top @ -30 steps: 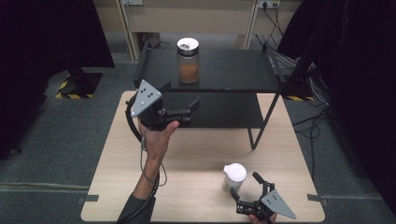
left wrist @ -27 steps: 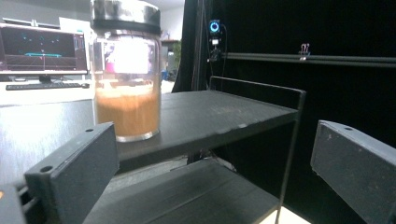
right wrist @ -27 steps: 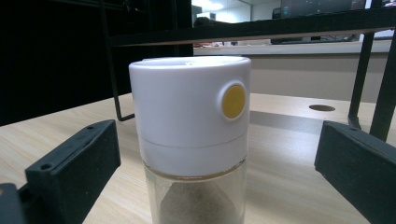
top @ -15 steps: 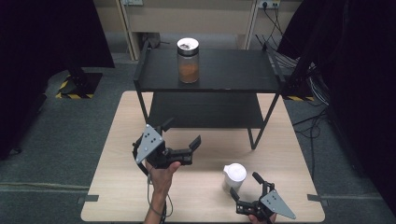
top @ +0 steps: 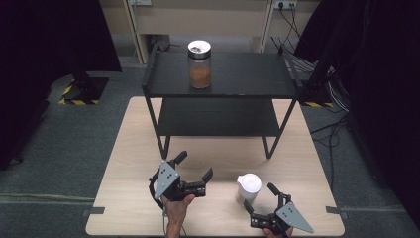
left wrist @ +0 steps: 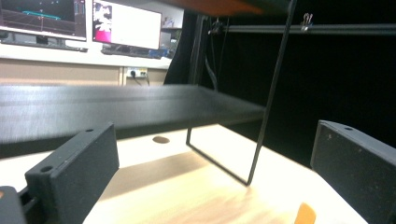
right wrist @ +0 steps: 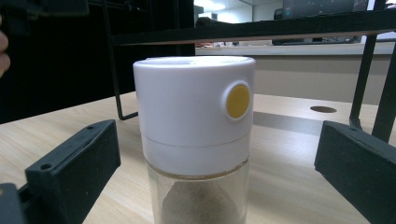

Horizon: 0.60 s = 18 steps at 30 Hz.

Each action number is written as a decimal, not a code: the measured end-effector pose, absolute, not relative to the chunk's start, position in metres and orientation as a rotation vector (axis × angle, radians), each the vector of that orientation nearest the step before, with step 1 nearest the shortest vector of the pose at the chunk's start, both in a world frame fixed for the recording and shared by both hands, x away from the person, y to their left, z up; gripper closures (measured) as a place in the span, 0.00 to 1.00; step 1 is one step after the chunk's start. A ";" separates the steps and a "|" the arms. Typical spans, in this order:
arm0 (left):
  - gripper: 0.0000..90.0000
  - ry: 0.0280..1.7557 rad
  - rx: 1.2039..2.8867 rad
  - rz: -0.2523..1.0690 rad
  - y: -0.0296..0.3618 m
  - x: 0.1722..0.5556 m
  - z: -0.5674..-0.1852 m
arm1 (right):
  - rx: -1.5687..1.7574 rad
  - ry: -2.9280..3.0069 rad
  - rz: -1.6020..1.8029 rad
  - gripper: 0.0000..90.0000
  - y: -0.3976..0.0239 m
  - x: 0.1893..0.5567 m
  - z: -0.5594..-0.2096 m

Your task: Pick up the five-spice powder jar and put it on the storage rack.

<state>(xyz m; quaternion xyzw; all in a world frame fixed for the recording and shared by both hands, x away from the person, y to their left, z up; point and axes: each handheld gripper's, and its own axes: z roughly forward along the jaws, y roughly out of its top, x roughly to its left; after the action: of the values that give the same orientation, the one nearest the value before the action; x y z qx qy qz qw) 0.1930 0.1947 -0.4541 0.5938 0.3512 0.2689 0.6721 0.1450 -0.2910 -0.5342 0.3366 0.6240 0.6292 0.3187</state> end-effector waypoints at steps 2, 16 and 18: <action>0.00 0.802 1.322 0.600 0.195 0.189 -0.464 | 0.884 1.642 1.652 0.00 -0.291 0.145 -0.534; 0.00 0.837 1.321 0.589 0.202 0.173 -0.515 | 0.880 1.642 1.649 0.00 -0.290 0.145 -0.534; 0.00 0.845 1.338 0.588 0.201 0.172 -0.517 | 0.880 1.642 1.648 0.00 -0.290 0.145 -0.534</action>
<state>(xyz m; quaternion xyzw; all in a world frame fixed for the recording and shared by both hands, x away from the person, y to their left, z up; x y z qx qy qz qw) 0.1718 0.2011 -0.5174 0.5923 0.3739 0.2605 0.6644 0.1447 -0.2902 -0.5342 0.3350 0.6250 0.6275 0.3215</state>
